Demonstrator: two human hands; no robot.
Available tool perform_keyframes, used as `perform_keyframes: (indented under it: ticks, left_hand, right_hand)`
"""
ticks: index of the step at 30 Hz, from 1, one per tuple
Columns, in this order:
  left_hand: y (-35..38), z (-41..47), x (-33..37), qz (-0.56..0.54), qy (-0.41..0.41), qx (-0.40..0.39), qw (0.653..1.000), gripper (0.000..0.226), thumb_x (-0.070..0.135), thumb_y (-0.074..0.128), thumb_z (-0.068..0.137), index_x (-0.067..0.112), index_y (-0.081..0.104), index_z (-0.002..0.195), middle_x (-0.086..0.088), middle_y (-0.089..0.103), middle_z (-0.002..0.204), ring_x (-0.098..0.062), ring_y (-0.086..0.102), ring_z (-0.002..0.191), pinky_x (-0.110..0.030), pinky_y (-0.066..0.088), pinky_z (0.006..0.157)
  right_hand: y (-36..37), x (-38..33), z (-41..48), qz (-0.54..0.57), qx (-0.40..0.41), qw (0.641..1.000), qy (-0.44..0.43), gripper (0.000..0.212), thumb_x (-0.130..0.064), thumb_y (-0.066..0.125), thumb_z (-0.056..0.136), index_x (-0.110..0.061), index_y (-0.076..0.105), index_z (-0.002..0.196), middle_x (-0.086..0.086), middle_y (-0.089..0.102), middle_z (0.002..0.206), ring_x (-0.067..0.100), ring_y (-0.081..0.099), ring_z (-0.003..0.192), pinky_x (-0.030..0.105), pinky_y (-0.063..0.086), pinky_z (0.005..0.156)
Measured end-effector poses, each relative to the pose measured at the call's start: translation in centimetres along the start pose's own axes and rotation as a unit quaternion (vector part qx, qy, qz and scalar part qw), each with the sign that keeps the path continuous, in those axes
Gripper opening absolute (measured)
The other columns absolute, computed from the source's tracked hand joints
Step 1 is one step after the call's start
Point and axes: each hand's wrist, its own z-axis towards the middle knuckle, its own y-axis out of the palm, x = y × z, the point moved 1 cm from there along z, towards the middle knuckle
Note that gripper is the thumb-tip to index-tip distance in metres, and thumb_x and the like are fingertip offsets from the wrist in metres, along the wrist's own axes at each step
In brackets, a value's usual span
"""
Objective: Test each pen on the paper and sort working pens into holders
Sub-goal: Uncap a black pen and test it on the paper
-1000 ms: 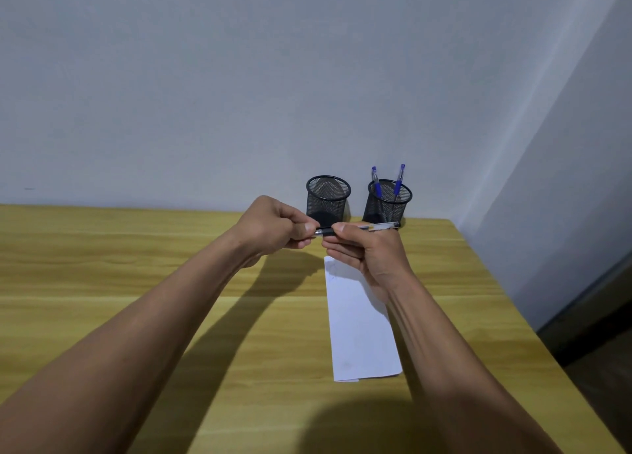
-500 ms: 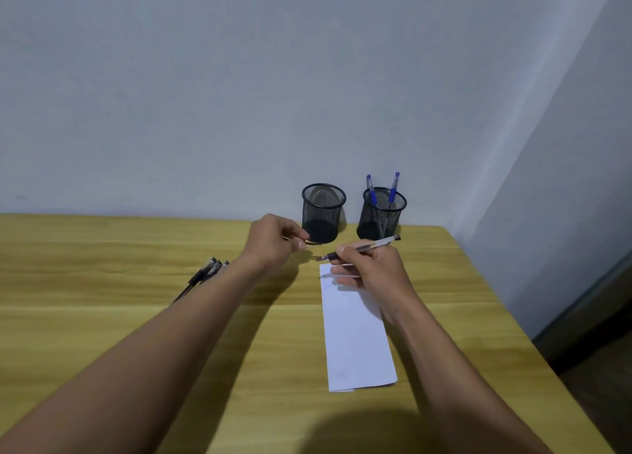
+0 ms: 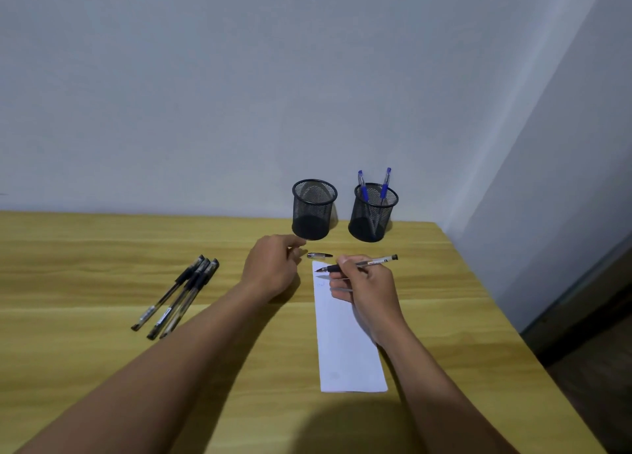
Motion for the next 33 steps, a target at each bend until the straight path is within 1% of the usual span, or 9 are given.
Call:
perform_keyframes:
  ticks: [2, 4, 6, 8, 14, 19, 26, 31, 33]
  left_hand:
    - [-0.9, -2.4, 0.5, 0.015, 0.035, -0.013, 0.999, 0.027, 0.034, 0.060, 0.094, 0.025, 0.071, 0.117, -0.002, 0.075, 0.104, -0.026, 0.066, 0.099, -0.037, 0.053, 0.082]
    - [-1.4, -5.0, 1.2, 0.047, 0.068, -0.050, 0.995, 0.040, 0.046, 0.061, 0.090, 0.027, 0.066, 0.125, -0.002, 0.069, 0.124, -0.027, 0.058, 0.119, -0.041, 0.048, 0.096]
    - [-1.4, -7.0, 1.5, 0.112, 0.071, -0.094, 0.987, 0.054, 0.058, 0.059, 0.086, 0.031, 0.058, 0.133, -0.001, 0.056, 0.142, -0.028, 0.036, 0.142, -0.050, 0.032, 0.113]
    - [-1.0, -8.2, 1.1, 0.155, 0.055, -0.122, 0.979, 0.059, 0.064, 0.052, 0.088, 0.036, 0.049, 0.140, -0.001, 0.046, 0.151, -0.029, 0.019, 0.150, -0.056, 0.017, 0.117]
    - [-0.1, -9.3, 0.1, 0.174, 0.049, -0.124, 0.976, 0.059, 0.068, 0.040, 0.092, 0.043, 0.041, 0.146, 0.000, 0.028, 0.162, -0.030, 0.010, 0.152, -0.059, 0.005, 0.119]
    - [0.2, -9.5, -0.5, 0.170, 0.049, -0.113, 0.978, 0.059, 0.070, 0.036, 0.092, 0.045, 0.041, 0.145, 0.002, 0.026, 0.162, -0.028, 0.008, 0.153, -0.057, 0.003, 0.120]
    - [0.3, -9.5, -0.6, 0.170, 0.045, -0.111, 0.978, 0.058, 0.071, 0.035, 0.091, 0.047, 0.042, 0.144, 0.004, 0.024, 0.163, -0.026, 0.007, 0.153, -0.057, 0.003, 0.121]
    - [0.3, -9.5, -0.5, 0.177, 0.043, -0.113, 0.977, 0.058, 0.071, 0.035, 0.091, 0.048, 0.041, 0.144, 0.004, 0.024, 0.163, -0.027, 0.007, 0.153, -0.056, 0.003, 0.121]
    - [0.3, -9.5, -0.5, 0.175, 0.042, -0.113, 0.977, 0.057, 0.071, 0.035, 0.091, 0.048, 0.041, 0.144, 0.004, 0.024, 0.163, -0.027, 0.007, 0.153, -0.056, 0.002, 0.121]
  right_hand:
    - [-0.1, 0.3, 0.1, -0.001, -0.006, 1.000, -0.001, 0.020, -0.020, 0.063, 0.101, -0.003, 0.072, 0.097, 0.010, 0.073, 0.075, 0.014, 0.068, 0.066, 0.027, 0.058, 0.063]
    - [-0.1, 0.3, 0.1, -0.003, -0.011, 1.000, -0.003, 0.023, -0.021, 0.060, 0.103, -0.001, 0.071, 0.099, 0.010, 0.072, 0.075, 0.015, 0.068, 0.065, 0.027, 0.058, 0.063]
    - [-0.2, 0.3, -0.1, -0.013, -0.015, 1.000, -0.007, 0.021, -0.019, 0.060, 0.103, -0.003, 0.071, 0.095, 0.012, 0.072, 0.076, 0.016, 0.067, 0.066, 0.028, 0.059, 0.064]
    - [-0.5, 0.2, -0.5, -0.032, -0.025, 0.999, -0.013, 0.015, -0.015, 0.065, 0.099, -0.004, 0.071, 0.091, 0.013, 0.071, 0.076, 0.018, 0.066, 0.069, 0.031, 0.057, 0.063]
    - [-0.8, 0.2, -1.8, -0.173, -0.052, 0.982, -0.058, 0.013, -0.008, 0.067, 0.093, 0.003, 0.064, 0.087, 0.010, 0.065, 0.063, 0.020, 0.058, 0.056, 0.034, 0.048, 0.054]
    - [-0.5, 0.6, -2.5, -0.243, -0.048, 0.965, -0.081, 0.019, -0.019, 0.069, 0.093, -0.006, 0.065, 0.080, 0.004, 0.072, 0.065, 0.014, 0.066, 0.060, 0.033, 0.053, 0.061]
    - [-0.4, 0.8, -2.3, -0.264, -0.033, 0.960, -0.083, 0.018, -0.019, 0.070, 0.092, -0.009, 0.064, 0.079, 0.004, 0.072, 0.064, 0.019, 0.067, 0.061, 0.042, 0.056, 0.063]
    - [-0.3, 0.8, -2.3, -0.245, -0.014, 0.965, -0.088, 0.016, -0.022, 0.070, 0.094, -0.012, 0.066, 0.081, 0.004, 0.073, 0.067, 0.011, 0.065, 0.059, 0.033, 0.053, 0.057]
    - [-0.3, 0.8, -2.2, -0.254, -0.017, 0.963, -0.092, 0.017, -0.021, 0.070, 0.093, -0.013, 0.065, 0.080, 0.004, 0.073, 0.066, 0.015, 0.066, 0.059, 0.040, 0.053, 0.057]
